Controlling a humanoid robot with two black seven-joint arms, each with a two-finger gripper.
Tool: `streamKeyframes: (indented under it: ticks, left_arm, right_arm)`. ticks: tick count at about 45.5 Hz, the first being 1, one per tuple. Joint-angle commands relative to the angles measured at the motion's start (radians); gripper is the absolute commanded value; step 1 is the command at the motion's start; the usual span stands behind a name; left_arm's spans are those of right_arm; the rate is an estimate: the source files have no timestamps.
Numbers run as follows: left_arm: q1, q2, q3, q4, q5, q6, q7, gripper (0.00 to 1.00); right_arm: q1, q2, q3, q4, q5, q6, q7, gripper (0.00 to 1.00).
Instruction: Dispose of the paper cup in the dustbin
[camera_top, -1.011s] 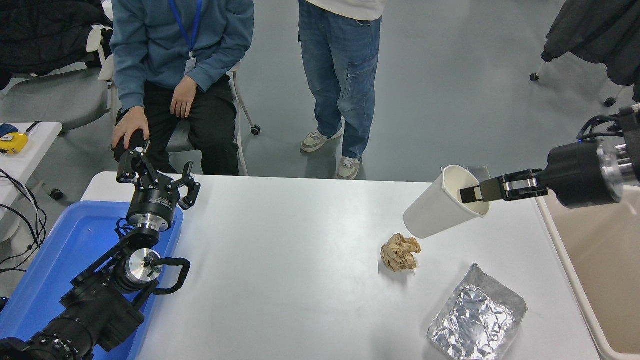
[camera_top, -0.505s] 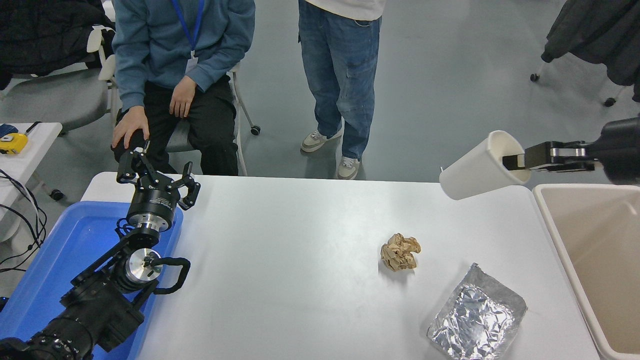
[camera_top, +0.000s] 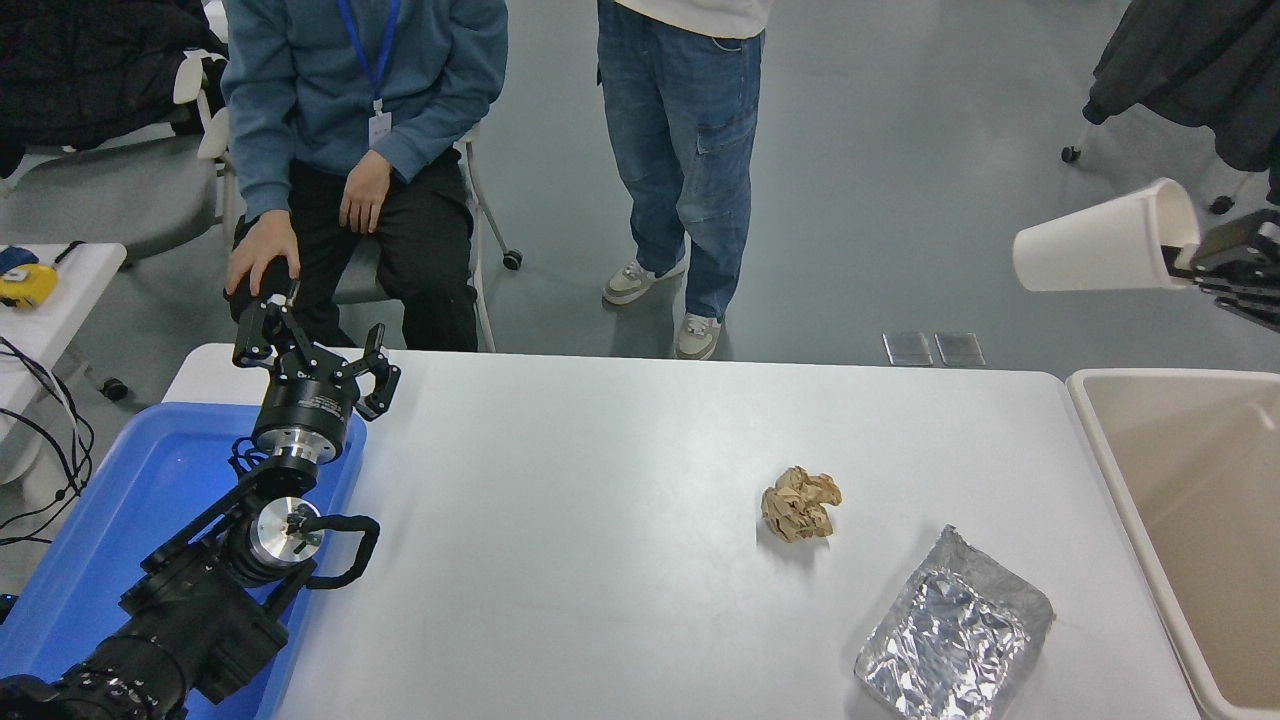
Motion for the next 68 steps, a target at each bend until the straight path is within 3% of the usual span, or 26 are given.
streamKeyframes:
  ticks: [1, 14, 25, 38, 55, 68]
  left_arm:
    - [0.000, 0.000, 0.000, 0.000, 0.000, 0.000, 0.000, 1.00]
    - [0.000, 0.000, 0.000, 0.000, 0.000, 0.000, 0.000, 1.00]
    - [0.000, 0.000, 0.000, 0.000, 0.000, 0.000, 0.000, 1.00]
    - [0.000, 0.002, 0.001, 0.000, 0.000, 0.000, 0.000, 1.00]
    - [0.000, 0.000, 0.000, 0.000, 0.000, 0.000, 0.000, 1.00]
    - [0.000, 0.000, 0.000, 0.000, -0.002, 0.000, 0.000, 1.00]
  right_arm:
    - [-0.183, 0.040, 0.000, -0.171, 0.253, -0.060, 0.052, 0.00]
    - [-0.496, 0.261, 0.037, -0.476, 0.578, -0.097, 0.061, 0.00]
    - [-0.704, 0.476, 0.244, -0.749, 0.604, -0.109, 0.046, 0.00]
    - [-0.720, 0.781, 0.279, -1.137, 0.606, -0.112, -0.051, 0.00]
    - [-0.734, 0.882, 0.443, -1.145, 0.606, -0.350, -0.128, 0.00]
    - [-0.714, 0.895, 0.520, -1.139, 0.606, -0.390, -0.125, 0.00]
